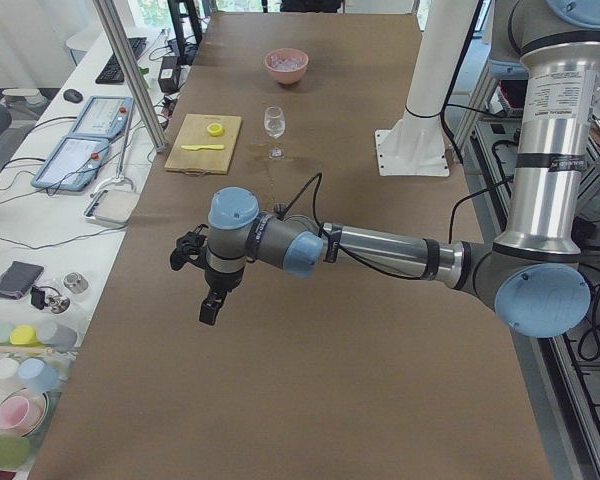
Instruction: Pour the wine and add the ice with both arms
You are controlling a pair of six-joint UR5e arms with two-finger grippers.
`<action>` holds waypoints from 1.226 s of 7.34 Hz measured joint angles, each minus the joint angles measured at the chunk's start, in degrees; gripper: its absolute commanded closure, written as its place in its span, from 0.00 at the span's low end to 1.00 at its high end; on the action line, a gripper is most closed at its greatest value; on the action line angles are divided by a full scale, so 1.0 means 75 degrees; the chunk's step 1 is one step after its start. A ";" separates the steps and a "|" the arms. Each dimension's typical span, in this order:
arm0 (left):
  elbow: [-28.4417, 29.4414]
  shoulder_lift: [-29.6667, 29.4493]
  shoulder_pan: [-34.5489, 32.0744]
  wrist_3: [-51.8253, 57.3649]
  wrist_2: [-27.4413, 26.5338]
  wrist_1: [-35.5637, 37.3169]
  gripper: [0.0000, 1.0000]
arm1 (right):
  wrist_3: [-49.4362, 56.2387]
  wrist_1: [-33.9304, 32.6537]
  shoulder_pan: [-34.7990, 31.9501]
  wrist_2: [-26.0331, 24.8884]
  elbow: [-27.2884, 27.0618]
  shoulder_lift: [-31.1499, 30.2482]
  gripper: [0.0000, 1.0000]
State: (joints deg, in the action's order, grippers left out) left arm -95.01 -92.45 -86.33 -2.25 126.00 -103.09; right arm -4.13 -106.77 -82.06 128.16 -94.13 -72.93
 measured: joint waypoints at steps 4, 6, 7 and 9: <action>0.0152 0.0519 -0.0214 -0.0165 0.0473 0.0421 0.02 | 0.0297 0.0445 -0.0638 0.0680 0.0087 -0.1283 0.00; -0.0007 0.0629 -0.0514 -0.0362 0.1061 0.0994 0.02 | 0.0423 0.0530 -0.0816 0.0700 0.0061 -0.1593 0.00; -0.0123 0.0654 -0.0556 -0.0389 0.1165 0.1152 0.02 | 0.0538 0.0538 -0.0896 0.0727 0.0064 -0.1709 0.00; -0.0173 0.0636 -0.0562 -0.0402 0.1209 0.1236 0.02 | 0.0766 0.0547 -0.1020 0.0727 0.0118 -0.1854 0.00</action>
State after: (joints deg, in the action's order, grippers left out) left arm -96.31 -87.68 -90.55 -5.26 135.06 -93.82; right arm 1.61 -102.67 -89.71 133.62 -93.24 -86.84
